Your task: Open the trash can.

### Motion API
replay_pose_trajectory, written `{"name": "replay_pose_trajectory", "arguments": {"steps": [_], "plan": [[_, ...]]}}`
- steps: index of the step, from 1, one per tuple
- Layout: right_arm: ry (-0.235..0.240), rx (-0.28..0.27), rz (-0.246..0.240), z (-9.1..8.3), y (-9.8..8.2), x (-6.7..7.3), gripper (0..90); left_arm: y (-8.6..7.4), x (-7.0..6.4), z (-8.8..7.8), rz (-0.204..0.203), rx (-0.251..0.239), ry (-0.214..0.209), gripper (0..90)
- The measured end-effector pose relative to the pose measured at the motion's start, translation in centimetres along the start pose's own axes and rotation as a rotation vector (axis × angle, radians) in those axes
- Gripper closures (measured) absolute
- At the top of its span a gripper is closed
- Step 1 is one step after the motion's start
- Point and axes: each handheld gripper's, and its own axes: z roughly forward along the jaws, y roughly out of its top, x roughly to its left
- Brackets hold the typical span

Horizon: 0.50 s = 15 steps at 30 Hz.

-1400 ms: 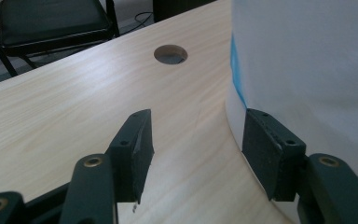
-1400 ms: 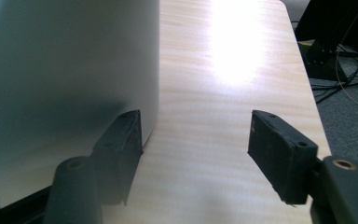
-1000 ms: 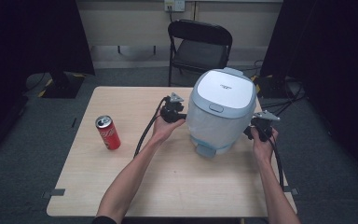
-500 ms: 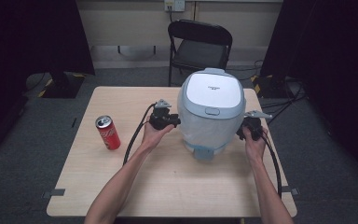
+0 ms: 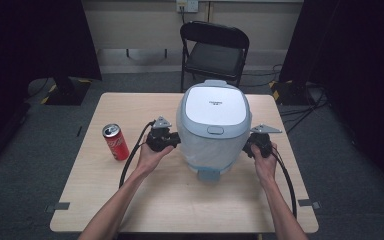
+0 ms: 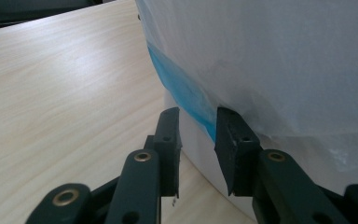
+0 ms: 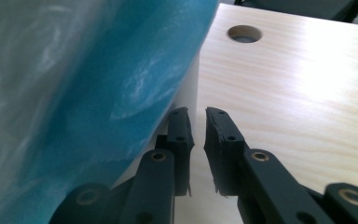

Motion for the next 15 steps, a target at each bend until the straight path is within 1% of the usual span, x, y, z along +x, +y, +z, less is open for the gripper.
{"name": "replay_pose_trajectory", "arguments": {"steps": [1, 3, 4, 5, 6, 8, 9, 10, 11, 12, 15], "plan": [[0.004, 0.002, -0.007, -0.3, -0.2, 0.6, 80.0, -0.3, -0.2, -0.6, 0.013, 0.006, 0.005, 71.6], [0.012, 0.002, -0.016, -0.6, -0.4, 1.3, 80.7, -0.7, -0.4, -1.2, 0.018, 0.006, 0.005, 72.5], [0.020, 0.003, -0.015, -0.8, -0.6, 1.5, 80.7, -0.7, -0.4, -1.2, 0.018, 0.006, 0.005, 72.8], [0.027, 0.003, -0.021, -1.0, -0.7, 1.8, 80.4, -1.0, -0.6, -1.9, 0.023, 0.013, 0.002, 73.7], [0.032, 0.004, -0.030, -1.2, -0.8, 2.1, 80.1, -1.0, -0.6, -1.9, 0.023, 0.013, 0.002, 74.1], [0.039, 0.004, -0.036, -1.4, -1.0, 2.3, 80.0, -1.5, -0.8, -2.5, 0.022, 0.015, -0.001, 74.1], [0.051, 0.009, -0.042, -1.8, -1.2, 2.9, 79.8, -1.8, -1.2, -3.1, 0.034, 0.016, -0.004, 75.4], [0.051, 0.009, -0.042, -1.8, -1.2, 2.9, 79.8, -1.8, -1.2, -3.1, 0.034, 0.016, -0.004, 75.8], [0.054, 0.020, -0.051, -2.0, -1.3, 3.4, 79.9, -2.2, -1.5, -3.8, 0.037, 0.019, -0.004, 75.8], [0.054, 0.020, -0.051, -2.0, -1.3, 3.4, 79.9, -2.2, -1.5, -3.8, 0.037, 0.019, -0.004, 75.8], [0.067, 0.029, -0.062, -2.4, -1.4, 4.1, 80.0, -3.0, -1.9, -4.9, 0.037, 0.018, -0.010, 75.8]]}}
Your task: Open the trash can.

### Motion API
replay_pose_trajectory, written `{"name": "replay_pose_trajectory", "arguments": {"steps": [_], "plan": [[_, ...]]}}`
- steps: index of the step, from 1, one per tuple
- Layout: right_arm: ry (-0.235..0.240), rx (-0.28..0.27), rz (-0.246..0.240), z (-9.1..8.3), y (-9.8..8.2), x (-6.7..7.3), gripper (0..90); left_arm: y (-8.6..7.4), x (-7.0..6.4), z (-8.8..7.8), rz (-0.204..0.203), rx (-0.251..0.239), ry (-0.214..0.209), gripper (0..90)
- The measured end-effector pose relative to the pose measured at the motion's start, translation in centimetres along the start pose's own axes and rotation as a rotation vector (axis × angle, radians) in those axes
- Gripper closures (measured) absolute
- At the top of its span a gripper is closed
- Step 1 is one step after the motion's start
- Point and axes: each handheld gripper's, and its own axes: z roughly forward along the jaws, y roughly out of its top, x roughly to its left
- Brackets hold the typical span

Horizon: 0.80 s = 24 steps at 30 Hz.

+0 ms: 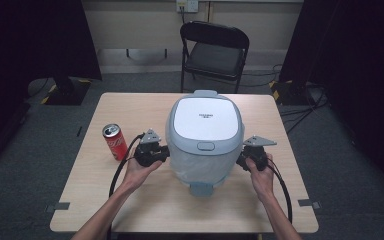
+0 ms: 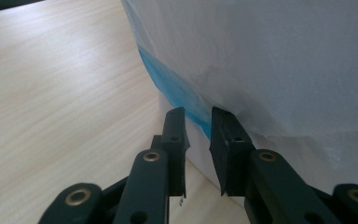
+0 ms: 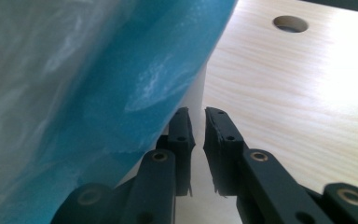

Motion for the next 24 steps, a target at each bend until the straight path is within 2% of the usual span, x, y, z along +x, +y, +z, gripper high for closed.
{"name": "replay_pose_trajectory", "arguments": {"steps": [2, 7, 9, 10, 11, 12, 13, 14, 19, 20, 21, 23, 24], "plan": [[0.029, -0.011, 0.011, -0.3, -0.4, 0.6, 79.9, -0.5, -0.1, -0.5, -0.001, -0.012, -0.012, 75.8], [0.036, 0.008, -0.010, -0.8, -0.5, 1.3, 79.4, -1.3, -0.7, -1.4, 0.000, -0.014, -0.023, 75.7], [0.036, 0.012, -0.009, -1.1, -0.7, 1.7, 79.3, -1.6, -0.9, -1.6, -0.017, -0.012, -0.044, 75.7], [0.038, 0.020, -0.006, -1.6, -0.9, 2.0, 78.4, -1.8, -1.0, -1.8, -0.036, -0.008, -0.067, 75.7], [0.038, 0.020, -0.006, -1.6, -0.9, 2.0, 78.4, -1.8, -1.0, -1.8, -0.036, -0.008, -0.067, 75.7], [0.037, 0.025, -0.001, -1.9, -1.1, 2.1, 74.9, -2.0, -1.2, -2.1, -0.041, 0.001, -0.084, 75.6], [0.042, 0.023, 0.001, -2.1, -1.2, 2.2, 74.6, -2.0, -1.2, -2.1, -0.041, 0.001, -0.084, 75.3], [0.038, 0.025, -0.003, -2.2, -1.3, 2.3, 72.9, -2.1, -1.6, -2.4, -0.012, 0.022, -0.073, 75.3], [0.035, 0.021, 0.016, -2.3, -1.4, 2.2, 66.3, -2.5, -1.7, -2.5, -0.026, 0.004, -0.061, 70.2], [0.029, 0.024, 0.015, -2.3, -1.4, 2.1, 62.4, -2.6, -1.7, -2.5, -0.024, 0.001, -0.057, 70.2], [0.014, 0.024, 0.022, -2.2, -1.4, 1.8, 48.9, -2.4, -1.7, -2.6, -0.022, 0.011, -0.045, 65.0], [-0.005, 0.037, 0.052, -2.1, -1.5, 1.3, 31.0, -2.5, -1.4, -2.7, -0.037, 0.005, -0.053, 60.0], [-0.005, 0.037, 0.052, -2.1, -1.5, 1.3, 31.0, -2.5, -1.4, -2.7, -0.037, 0.005, -0.053, 57.1]]}}
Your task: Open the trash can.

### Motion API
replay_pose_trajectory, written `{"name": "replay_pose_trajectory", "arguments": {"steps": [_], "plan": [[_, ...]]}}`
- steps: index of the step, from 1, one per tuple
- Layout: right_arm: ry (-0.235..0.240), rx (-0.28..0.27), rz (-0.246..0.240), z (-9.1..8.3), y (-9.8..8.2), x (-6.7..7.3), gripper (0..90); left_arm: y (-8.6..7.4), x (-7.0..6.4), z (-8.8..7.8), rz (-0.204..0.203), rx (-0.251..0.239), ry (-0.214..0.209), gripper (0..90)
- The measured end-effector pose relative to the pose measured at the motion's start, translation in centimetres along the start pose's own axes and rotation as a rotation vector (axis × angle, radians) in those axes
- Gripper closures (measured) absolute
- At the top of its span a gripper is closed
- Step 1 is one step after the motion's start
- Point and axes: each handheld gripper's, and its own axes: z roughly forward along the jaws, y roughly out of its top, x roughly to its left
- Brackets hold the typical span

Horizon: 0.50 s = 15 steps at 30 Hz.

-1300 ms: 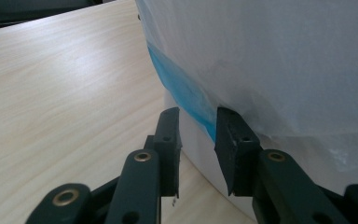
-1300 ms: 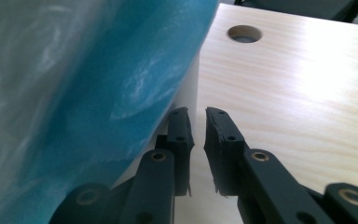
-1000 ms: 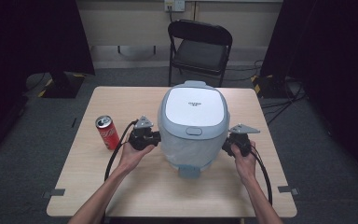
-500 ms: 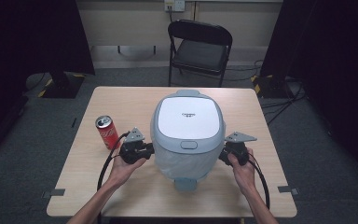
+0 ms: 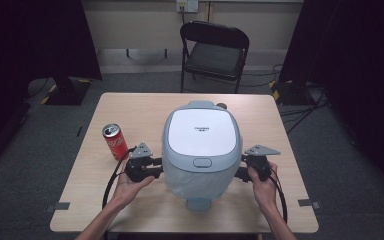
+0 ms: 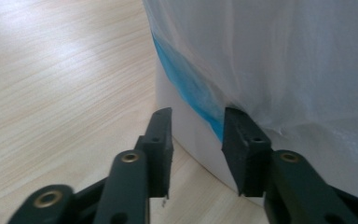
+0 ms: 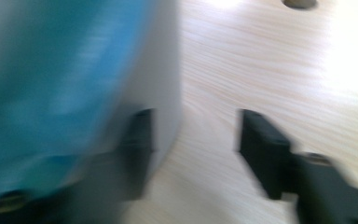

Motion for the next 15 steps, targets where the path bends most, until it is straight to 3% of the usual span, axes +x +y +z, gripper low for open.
{"name": "replay_pose_trajectory", "arguments": {"steps": [2, 6, 8, 11, 13, 15], "plan": [[-0.005, 0.006, 0.010, -0.1, -0.2, -0.5, 21.9, -0.1, 0.4, -0.4, -0.006, -0.006, 0.007, 56.3], [-0.036, 0.049, 0.016, -0.2, -1.5, -1.2, 21.3, -0.4, 0.8, -1.6, -0.023, -0.030, -0.008, 51.2], [-0.056, 0.090, 0.029, -0.6, -3.1, -1.9, 20.3, -0.4, 1.2, -2.9, -0.047, -0.060, -0.022, 47.3], [-0.060, 0.113, 0.030, -0.8, -3.9, -2.2, 18.9, -0.1, 1.4, -3.7, -0.043, -0.071, -0.027, 44.9], [-0.090, 0.138, 0.018, -1.0, -5.1, -2.8, 18.4, 0.2, 1.4, -4.4, -0.036, -0.090, -0.029, 43.2], [-0.091, 0.142, 0.023, -1.1, -5.4, -3.0, 18.1, 0.5, 1.4, -5.0, -0.039, -0.106, -0.012, 43.4]]}}
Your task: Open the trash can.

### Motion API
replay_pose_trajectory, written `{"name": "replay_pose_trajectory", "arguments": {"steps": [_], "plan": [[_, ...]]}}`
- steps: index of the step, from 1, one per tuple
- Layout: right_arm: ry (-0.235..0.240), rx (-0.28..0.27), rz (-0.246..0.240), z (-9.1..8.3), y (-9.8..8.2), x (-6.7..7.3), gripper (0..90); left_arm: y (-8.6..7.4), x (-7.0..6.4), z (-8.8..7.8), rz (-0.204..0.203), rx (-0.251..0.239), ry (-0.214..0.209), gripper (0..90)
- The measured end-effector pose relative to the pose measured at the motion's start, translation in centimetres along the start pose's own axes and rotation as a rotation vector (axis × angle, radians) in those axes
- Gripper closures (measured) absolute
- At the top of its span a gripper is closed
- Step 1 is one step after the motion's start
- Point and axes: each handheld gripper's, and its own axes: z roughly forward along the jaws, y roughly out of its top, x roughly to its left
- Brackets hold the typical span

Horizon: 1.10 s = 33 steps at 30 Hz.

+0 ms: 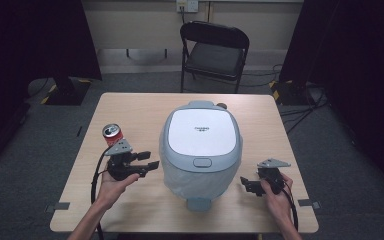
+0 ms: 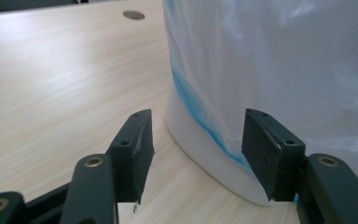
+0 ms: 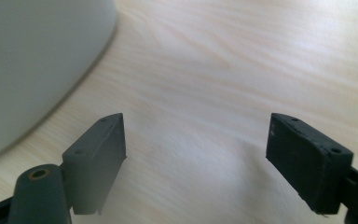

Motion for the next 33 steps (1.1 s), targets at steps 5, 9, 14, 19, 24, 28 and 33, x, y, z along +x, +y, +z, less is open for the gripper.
{"name": "replay_pose_trajectory", "arguments": {"steps": [5, 9, 14, 19, 24, 28, 33], "plan": [[-0.028, 0.031, -0.023, 0.7, -0.5, 0.0, 15.1, 1.1, -0.3, -1.4, 0.003, -0.051, -0.022, 41.3], [-0.035, -0.004, -0.028, 1.0, -0.8, 0.2, 11.4, 2.3, -0.7, -2.8, 0.003, -0.082, -0.054, 40.7], [-0.038, -0.024, -0.024, 1.0, -1.1, 0.3, 11.5, 3.2, -1.1, -4.0, 0.009, -0.085, -0.052, 45.4], [-0.038, -0.024, -0.024, 1.0, -1.1, 0.3, 11.5, 4.9, -2.9, -5.8, 0.071, -0.162, -0.097, 67.6], [-0.038, -0.024, -0.024, 1.0, -1.1, 0.3, 11.5, 6.1, -4.1, -6.5, 0.085, -0.231, -0.140, 86.5], [-0.038, -0.024, -0.024, 1.0, -1.1, 0.3, 11.5, 7.6, -5.9, -5.8, 0.128, -0.217, -0.210, 90.0], [-0.040, -0.026, -0.024, 1.0, -1.1, 0.3, 11.4, 9.1, -8.6, -4.6, 0.156, -0.205, -0.330, 90.0]]}}
